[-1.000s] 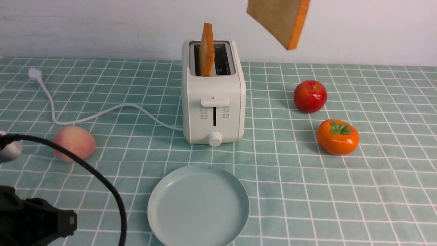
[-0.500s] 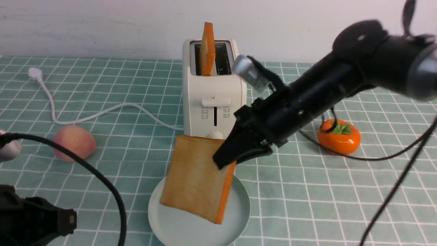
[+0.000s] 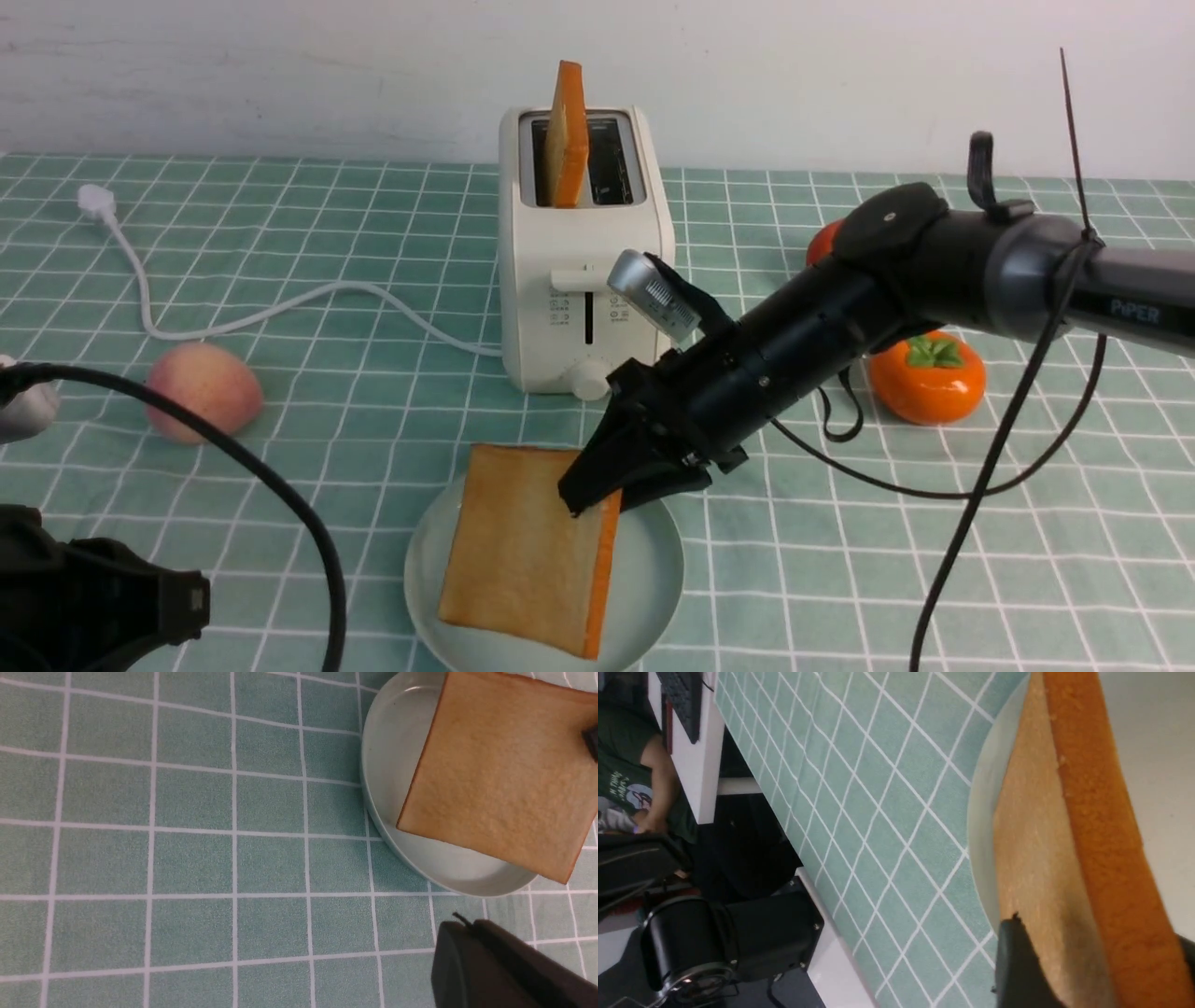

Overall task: Take toasted bread from bread machine on blue coffee table place on plate.
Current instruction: 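Place the held slice of bread on top of the slice on the plate with the right gripper, then reach for a toast slice standing in the toaster with the left gripper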

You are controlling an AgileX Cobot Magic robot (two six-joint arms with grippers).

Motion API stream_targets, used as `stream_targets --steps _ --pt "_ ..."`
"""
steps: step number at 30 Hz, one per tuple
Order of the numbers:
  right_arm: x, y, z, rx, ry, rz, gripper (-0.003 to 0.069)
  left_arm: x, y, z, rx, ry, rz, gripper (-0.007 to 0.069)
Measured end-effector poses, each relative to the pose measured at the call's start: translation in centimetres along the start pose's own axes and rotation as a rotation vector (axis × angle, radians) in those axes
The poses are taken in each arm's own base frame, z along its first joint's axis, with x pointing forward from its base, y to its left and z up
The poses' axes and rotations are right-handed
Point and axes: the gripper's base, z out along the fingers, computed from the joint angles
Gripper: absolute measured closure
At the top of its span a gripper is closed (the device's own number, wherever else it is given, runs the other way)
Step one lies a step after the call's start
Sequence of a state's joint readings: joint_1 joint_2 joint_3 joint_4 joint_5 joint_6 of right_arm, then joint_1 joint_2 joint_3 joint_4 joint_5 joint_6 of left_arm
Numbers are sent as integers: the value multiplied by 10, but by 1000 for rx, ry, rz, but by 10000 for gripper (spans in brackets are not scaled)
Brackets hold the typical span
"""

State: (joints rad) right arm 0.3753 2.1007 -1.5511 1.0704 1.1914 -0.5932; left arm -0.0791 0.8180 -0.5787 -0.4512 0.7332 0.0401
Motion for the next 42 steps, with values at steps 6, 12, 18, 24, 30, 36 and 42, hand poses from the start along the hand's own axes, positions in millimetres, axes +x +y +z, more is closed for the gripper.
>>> stream_targets --steps 6,12,18,24,30,36,42 --pt "-7 3 -15 178 49 -71 197 0 0 0 -1 0 1 638" --pt "-12 58 -90 562 -65 -119 239 -1 -1 0 10 -7 -29 638" --pt "27 142 -176 802 -297 -231 394 -7 -5 2 43 -13 -72 638" --pt "115 213 -236 865 -516 -300 645 -57 -26 -7 78 -32 -47 638" --pt "200 214 -237 840 -681 -329 678 -124 -53 -2 126 -40 -12 638" --pt "256 181 -218 845 -802 -352 678 -165 -97 32 151 21 80 638" --pt "293 172 -213 814 -865 -299 676 -220 -138 95 77 -11 149 637"
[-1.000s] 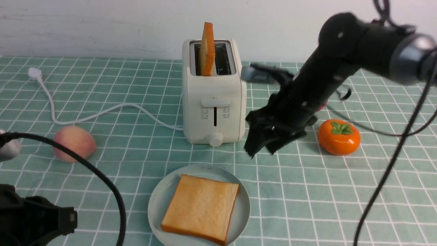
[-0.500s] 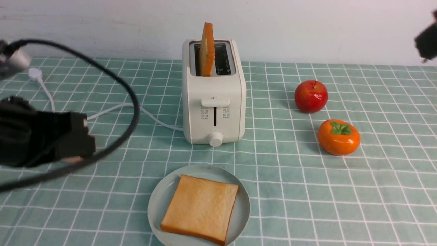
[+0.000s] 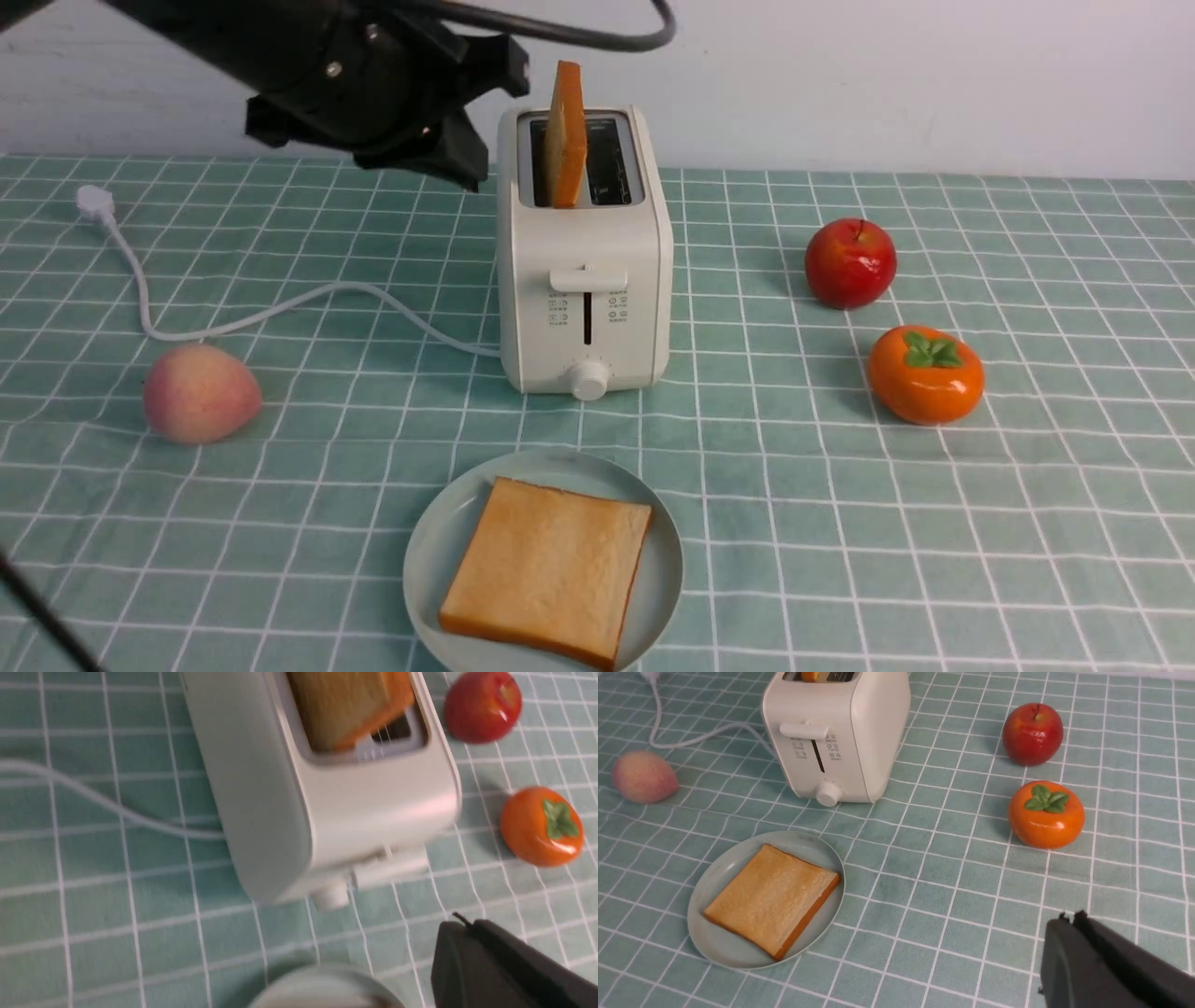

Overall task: Take toasted bread from bread machine on blue coffee table place on plate.
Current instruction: 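Reach for a toast slice standing in the toaster with the left gripper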

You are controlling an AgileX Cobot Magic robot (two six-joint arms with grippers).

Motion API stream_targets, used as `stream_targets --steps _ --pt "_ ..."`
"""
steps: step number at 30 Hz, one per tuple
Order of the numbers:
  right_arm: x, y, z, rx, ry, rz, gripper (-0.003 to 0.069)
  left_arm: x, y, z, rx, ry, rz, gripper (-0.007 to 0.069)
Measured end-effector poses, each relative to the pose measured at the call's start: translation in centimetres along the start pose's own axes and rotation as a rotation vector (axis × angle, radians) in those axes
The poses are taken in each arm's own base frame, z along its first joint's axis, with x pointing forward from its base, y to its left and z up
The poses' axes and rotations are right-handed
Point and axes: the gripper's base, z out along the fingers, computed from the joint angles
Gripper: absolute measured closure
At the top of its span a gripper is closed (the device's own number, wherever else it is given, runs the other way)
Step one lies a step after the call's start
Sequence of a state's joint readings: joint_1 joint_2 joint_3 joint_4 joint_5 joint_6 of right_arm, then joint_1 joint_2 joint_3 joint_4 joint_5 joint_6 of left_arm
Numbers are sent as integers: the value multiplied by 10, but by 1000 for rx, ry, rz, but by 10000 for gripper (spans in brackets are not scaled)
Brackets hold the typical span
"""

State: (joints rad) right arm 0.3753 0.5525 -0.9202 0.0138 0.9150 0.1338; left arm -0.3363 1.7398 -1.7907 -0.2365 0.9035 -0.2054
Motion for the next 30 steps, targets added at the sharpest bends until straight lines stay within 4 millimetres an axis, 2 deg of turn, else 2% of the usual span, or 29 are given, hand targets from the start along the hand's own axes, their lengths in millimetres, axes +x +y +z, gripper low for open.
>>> stream_targets --steps 3,4,6,7,9,13,16,17,19,22,23,24,25,26,27,28,30 --pt "3 0 -2 3 24 27 675 -18 -4 28 -2 -22 20 589" --pt "4 0 -2 4 26 28 675 -19 -4 29 -2 -24 20 582" --pt "5 -1 0 7 47 37 671 -30 -5 53 13 -37 18 470" --pt "5 -1 0 7 48 37 671 -30 -4 59 13 -33 16 448" --pt "5 -1 0 7 50 40 669 -36 -3 79 29 -64 19 317" --pt "5 -1 3 9 58 40 667 -35 3 111 48 -93 22 106" --pt "4 -1 6 11 69 41 667 -31 10 132 39 -89 23 18" --pt "4 -1 6 11 73 41 667 -29 12 136 30 -87 27 11" --pt "3 -1 9 13 80 41 667 -30 17 142 -6 -104 40 47" --pt "3 -1 11 15 87 40 667 -29 20 141 -54 -103 29 183" --pt "3 -2 12 25 90 32 667 -29 22 138 -100 -95 14 366" --pt "3 -2 12 26 92 32 666 -29 23 136 -119 -96 10 456" --pt "3 -2 13 26 93 32 666 -29 22 135 -119 -94 10 456" --pt "2 -3 14 42 94 20 666 -32 22 125 -149 -94 8 543" --pt "2 -4 14 53 94 12 664 -35 21 111 -177 -102 24 532" --pt "2 -4 14 54 93 11 664 -36 21 109 -180 -104 25 530" --pt "2 -5 15 68 94 0 661 -44 15 77 -203 -140 44 521"
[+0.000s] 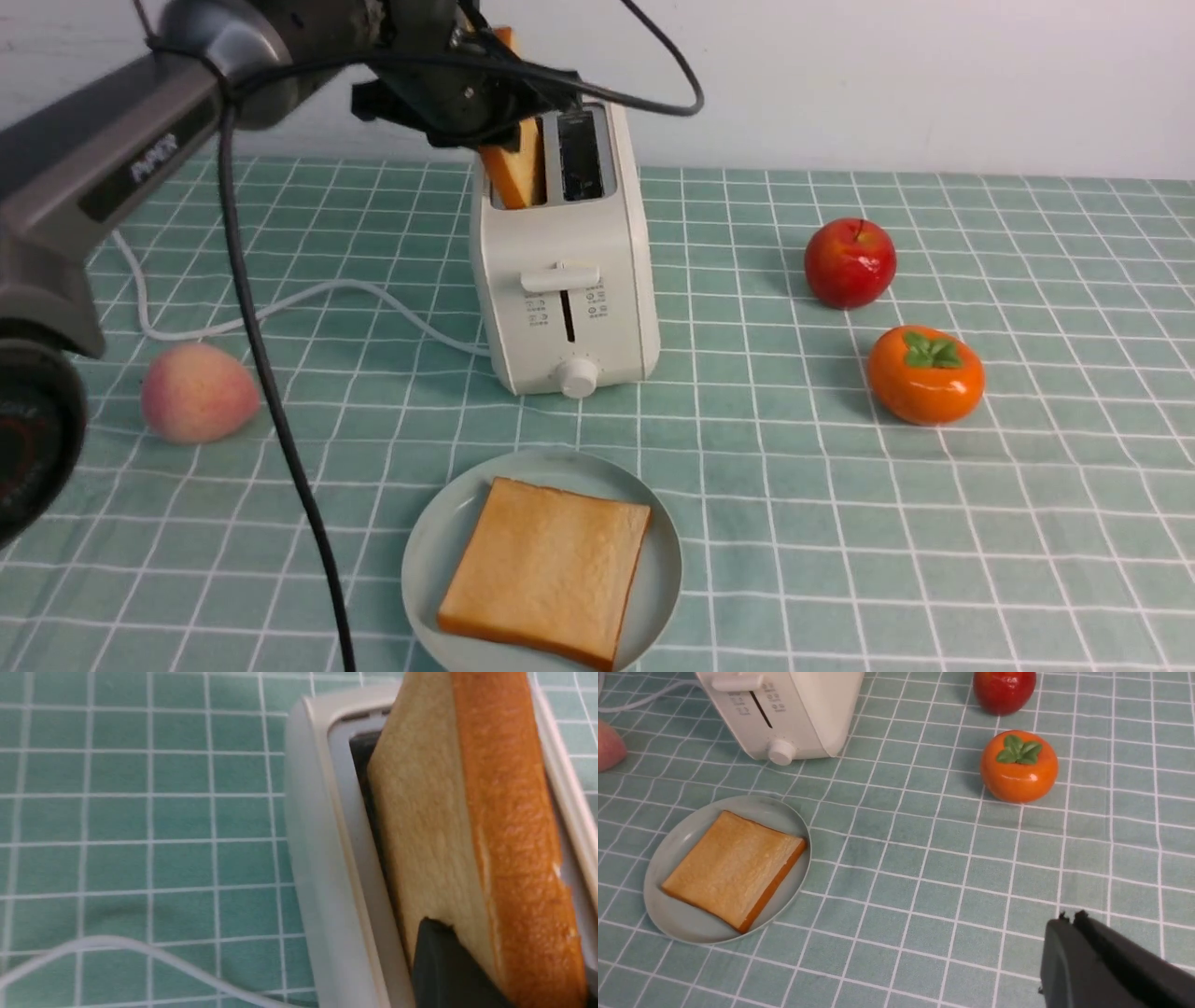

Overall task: Take toasted bread from bread machine on blue coffee table place on plate.
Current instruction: 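Reach for a toast slice standing in the toaster with the left gripper, then place the slice of bread on the plate with the left gripper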

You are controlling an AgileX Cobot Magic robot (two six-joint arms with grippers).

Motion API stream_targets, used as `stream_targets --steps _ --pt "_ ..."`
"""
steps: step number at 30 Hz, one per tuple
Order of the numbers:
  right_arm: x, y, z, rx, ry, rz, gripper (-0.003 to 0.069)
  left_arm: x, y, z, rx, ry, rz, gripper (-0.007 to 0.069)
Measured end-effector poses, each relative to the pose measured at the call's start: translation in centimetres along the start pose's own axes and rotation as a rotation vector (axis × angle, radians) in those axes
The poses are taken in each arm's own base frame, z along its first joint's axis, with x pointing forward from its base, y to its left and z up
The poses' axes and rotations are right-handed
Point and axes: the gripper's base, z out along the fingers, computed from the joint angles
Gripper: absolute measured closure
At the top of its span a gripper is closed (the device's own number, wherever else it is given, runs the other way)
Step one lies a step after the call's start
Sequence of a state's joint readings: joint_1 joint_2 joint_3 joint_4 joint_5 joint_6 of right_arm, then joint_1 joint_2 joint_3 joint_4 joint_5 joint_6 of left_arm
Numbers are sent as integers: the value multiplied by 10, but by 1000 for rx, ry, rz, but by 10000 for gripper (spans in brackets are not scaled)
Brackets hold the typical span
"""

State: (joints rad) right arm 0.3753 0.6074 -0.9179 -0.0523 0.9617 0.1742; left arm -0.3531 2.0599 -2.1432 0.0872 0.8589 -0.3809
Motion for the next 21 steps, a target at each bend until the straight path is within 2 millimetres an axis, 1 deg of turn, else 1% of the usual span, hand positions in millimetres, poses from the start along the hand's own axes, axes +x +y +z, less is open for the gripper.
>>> stream_targets --steps 1,2,5,6,7,9,12,13,16,18,20,21 --pt "-1 -1 1 10 1 -7 659 -8 0 -22 -1 -24 3 522" --pt "-1 -1 2 13 1 -9 659 -9 0 -26 -4 -29 5 522" --pt "-3 -2 6 30 0 -23 658 -29 0 -101 10 -124 23 522" --pt "-4 -2 6 30 0 -23 657 -30 0 -108 11 -130 24 522" --pt "-5 -2 8 29 -6 -24 657 -32 1 -128 10 -138 29 522" --pt "-9 -1 13 26 -18 -25 657 -28 5 -156 -3 -92 29 522" --pt "-10 0 17 26 -14 -27 656 -18 6 -162 -7 -16 31 522" --pt "-11 0 21 26 -6 -27 656 -7 8 -155 -6 53 41 522" --pt "-12 1 28 25 19 -24 654 23 8 -131 34 207 46 522" --pt "-12 2 31 16 31 -17 655 50 8 -110 82 311 29 522" --pt "-12 3 32 8 36 -9 655 83 8 -87 156 419 -1 522" --pt "-12 3 32 6 37 -8 655 97 7 -78 191 456 -17 522"
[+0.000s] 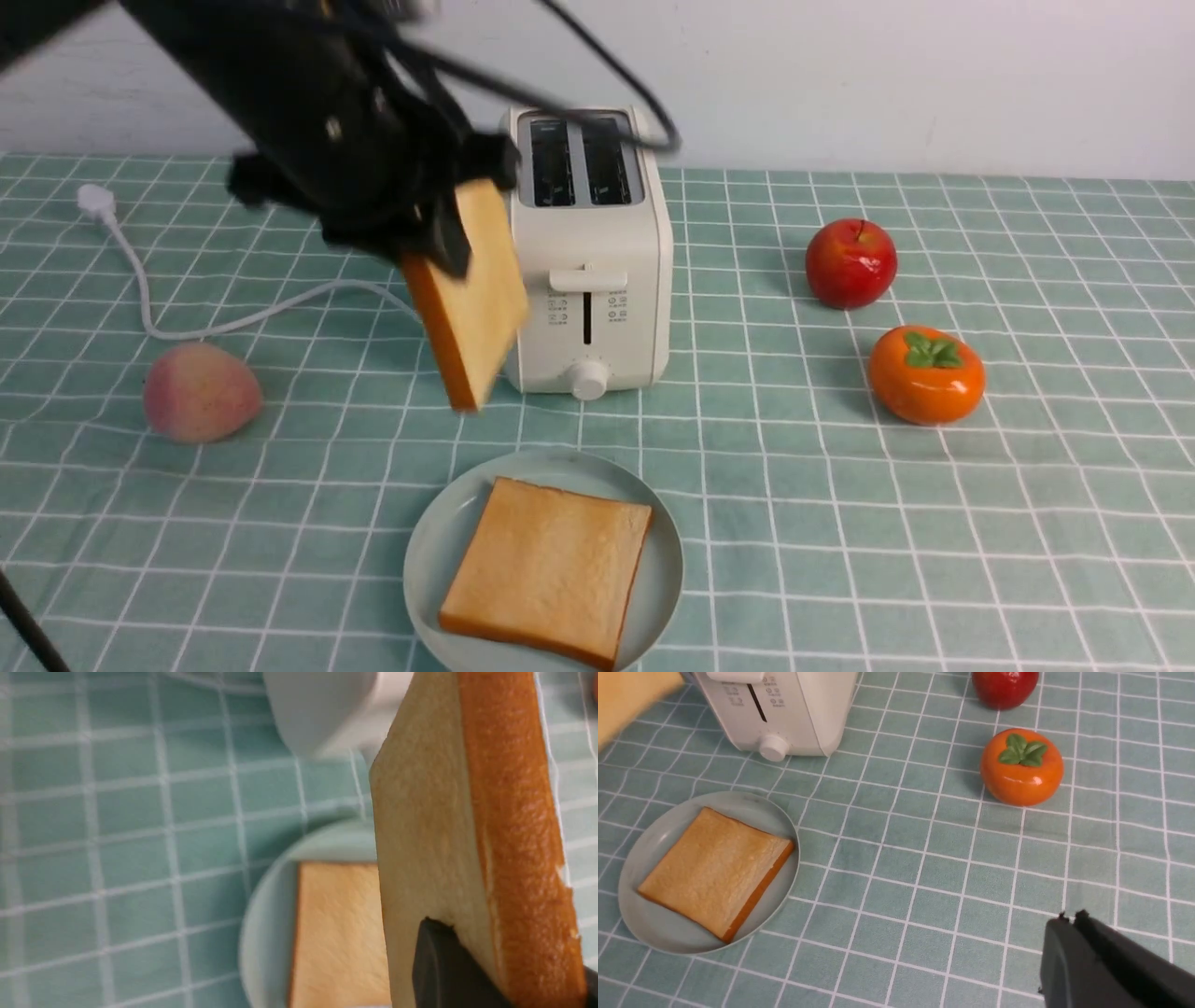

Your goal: Take toasted bread from bread machine on blue coffee table place on plate.

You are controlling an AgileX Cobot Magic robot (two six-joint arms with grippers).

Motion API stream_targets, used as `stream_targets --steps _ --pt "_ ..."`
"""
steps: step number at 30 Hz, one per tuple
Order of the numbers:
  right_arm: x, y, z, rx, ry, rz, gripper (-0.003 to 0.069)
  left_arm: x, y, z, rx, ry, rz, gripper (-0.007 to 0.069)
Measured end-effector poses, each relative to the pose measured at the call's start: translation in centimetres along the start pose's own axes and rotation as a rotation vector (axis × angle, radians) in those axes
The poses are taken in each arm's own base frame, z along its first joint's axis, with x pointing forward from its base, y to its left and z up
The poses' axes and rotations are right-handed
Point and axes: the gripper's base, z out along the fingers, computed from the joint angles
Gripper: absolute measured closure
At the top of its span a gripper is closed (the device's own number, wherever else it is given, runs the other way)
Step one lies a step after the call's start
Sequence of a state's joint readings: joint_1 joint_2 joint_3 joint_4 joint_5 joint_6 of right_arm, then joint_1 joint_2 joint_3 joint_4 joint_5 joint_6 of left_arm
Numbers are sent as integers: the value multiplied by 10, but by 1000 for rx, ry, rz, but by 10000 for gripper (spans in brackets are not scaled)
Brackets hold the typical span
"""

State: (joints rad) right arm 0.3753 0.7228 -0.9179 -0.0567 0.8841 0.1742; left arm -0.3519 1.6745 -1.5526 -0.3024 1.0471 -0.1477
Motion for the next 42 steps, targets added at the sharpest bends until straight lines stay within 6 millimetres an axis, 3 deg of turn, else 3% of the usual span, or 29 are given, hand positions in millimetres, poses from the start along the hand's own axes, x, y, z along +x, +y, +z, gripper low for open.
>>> stream_targets --steps 3,6,11,19,24,27,31,33,35,39,42 --pt "0 0 0 -1 0 1 655 29 5 38 138 95 -37 522" --pt "0 0 0 0 0 0 655 45 8 57 222 103 -79 522" --pt "0 0 0 -1 0 1 653 61 15 76 246 127 -140 522" --pt "0 3 0 -28 5 23 646 66 27 92 155 171 -150 504" --pt "0 3 0 -33 6 27 644 68 36 93 55 183 -123 347" --pt "1 3 0 -32 7 27 644 71 43 92 -21 208 -93 202" --pt "1 3 -1 -31 9 19 641 67 44 82 -94 277 -96 150" --pt "1 2 -2 -30 5 8 641 64 43 77 -114 285 -100 158" --pt "2 1 -10 -25 -38 -9 640 56 41 63 -170 296 -102 220" --pt "12 -6 -27 14 -190 -5 639 54 42 40 -243 291 -72 493" --pt "29 -16 -34 73 -306 21 639 59 40 24 -247 262 -62 636"
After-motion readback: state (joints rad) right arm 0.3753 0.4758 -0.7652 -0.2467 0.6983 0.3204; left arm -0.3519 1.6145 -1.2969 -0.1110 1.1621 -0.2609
